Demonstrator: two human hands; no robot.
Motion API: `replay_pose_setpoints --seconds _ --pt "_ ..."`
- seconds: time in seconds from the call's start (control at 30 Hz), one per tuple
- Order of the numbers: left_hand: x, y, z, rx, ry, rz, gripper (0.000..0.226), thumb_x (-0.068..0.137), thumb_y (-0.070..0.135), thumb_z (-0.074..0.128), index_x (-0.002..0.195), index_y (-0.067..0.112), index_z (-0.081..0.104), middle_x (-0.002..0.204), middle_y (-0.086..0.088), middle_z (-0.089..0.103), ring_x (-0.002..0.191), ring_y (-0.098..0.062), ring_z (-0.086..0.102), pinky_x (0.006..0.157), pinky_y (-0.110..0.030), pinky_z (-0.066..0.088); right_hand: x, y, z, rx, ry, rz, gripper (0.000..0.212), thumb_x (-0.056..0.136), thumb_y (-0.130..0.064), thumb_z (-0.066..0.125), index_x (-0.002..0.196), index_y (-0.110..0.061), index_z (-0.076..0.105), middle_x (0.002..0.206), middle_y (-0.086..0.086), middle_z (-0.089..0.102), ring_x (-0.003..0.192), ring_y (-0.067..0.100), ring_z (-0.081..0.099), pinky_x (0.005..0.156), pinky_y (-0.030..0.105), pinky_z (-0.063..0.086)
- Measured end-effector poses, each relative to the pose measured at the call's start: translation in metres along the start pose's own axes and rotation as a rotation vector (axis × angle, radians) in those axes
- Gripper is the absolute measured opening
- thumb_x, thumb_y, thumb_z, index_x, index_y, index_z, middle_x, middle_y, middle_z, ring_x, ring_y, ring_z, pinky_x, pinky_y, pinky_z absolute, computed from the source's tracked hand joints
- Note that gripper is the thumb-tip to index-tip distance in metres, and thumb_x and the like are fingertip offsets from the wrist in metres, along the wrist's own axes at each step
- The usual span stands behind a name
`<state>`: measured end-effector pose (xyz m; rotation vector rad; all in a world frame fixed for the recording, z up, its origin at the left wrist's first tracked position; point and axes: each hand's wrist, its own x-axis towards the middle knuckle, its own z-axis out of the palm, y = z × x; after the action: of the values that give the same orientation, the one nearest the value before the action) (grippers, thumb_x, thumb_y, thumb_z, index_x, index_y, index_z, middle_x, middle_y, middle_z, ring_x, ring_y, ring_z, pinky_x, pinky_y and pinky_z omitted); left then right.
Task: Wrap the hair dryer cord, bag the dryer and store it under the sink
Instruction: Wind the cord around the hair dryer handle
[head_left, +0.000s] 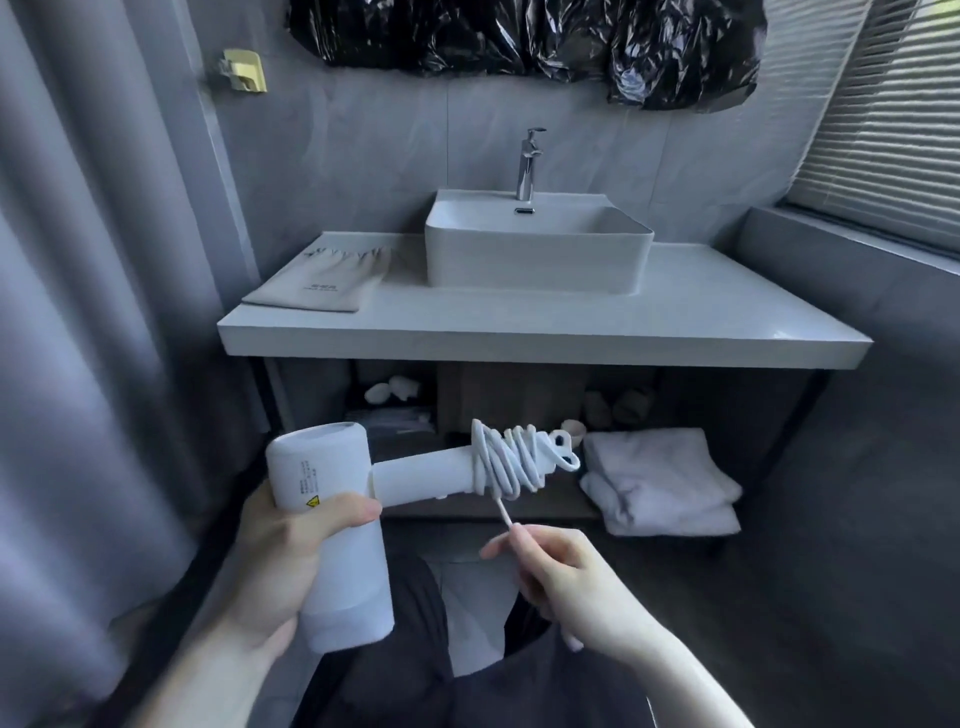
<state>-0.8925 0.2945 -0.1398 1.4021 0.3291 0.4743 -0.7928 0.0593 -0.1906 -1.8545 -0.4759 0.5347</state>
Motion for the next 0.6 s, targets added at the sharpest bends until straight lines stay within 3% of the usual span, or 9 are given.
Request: replay_pose_setpoints --seconds 0.17,0.27,0.33,0.47,0.6 --pt "0.0 -0.028 -0.02 0.02 0.155 -0.116 0.046 0.047 0.025 0.085 0.085 0.006 0.068 0.079 -0.006 0.066 0.075 -0.027 0.065 0.071 -0.042 0.05 -0.029 0.008 0.014 -0.132 -0.058 0.072 0.039 0.112 -0.037 0.047 0.097 -0.02 0.078 0.054 -0.008 0.043 0.041 0.009 0.042 0.038 0.017 0.036" --pt "-0.003 -0.044 -0.028 0.047 0.226 -0.168 0.036 0.056 0.02 0.082 0.09 0.012 0.07 0.081 -0.003 0.066 0.077 -0.027 0.064 0.07 -0.038 0.05 -0.037 0.009 0.015 -0.297 -0.047 0.015 0.037 0.11 -0.039 0.049 0.09 -0.021 0.075 0.054 -0.005 0.043 0.046 0.009 0.046 0.048 0.022 0.041" --pt "-0.005 -0.055 -0.031 0.091 0.255 -0.191 0.04 0.056 0.021 0.081 0.093 0.011 0.071 0.082 -0.003 0.068 0.077 -0.027 0.065 0.067 -0.035 0.051 -0.04 0.011 0.014 -0.386 -0.043 -0.043 0.034 0.109 -0.039 0.05 0.089 -0.024 0.074 0.058 -0.003 0.045 0.051 0.007 0.041 0.054 0.028 0.038" --pt "-0.011 -0.074 -0.034 0.205 0.268 -0.206 0.048 0.053 0.022 0.082 0.099 0.01 0.069 0.085 -0.006 0.067 0.075 -0.028 0.065 0.064 -0.035 0.052 -0.047 0.007 0.014 -0.492 -0.074 -0.069 0.026 0.107 -0.041 0.054 0.095 -0.027 0.073 0.074 0.009 0.063 0.057 0.01 0.043 0.056 0.026 0.037" --pt "-0.019 -0.086 -0.034 0.306 0.243 -0.21 0.048 0.055 0.018 0.085 0.1 0.018 0.069 0.09 -0.01 0.075 0.08 -0.033 0.072 0.067 -0.042 0.057 -0.052 0.001 0.008 -0.511 -0.025 -0.11 0.013 0.103 -0.039 0.061 0.101 -0.032 0.073 0.083 -0.001 0.071 0.069 0.018 0.058 0.064 0.027 0.048"
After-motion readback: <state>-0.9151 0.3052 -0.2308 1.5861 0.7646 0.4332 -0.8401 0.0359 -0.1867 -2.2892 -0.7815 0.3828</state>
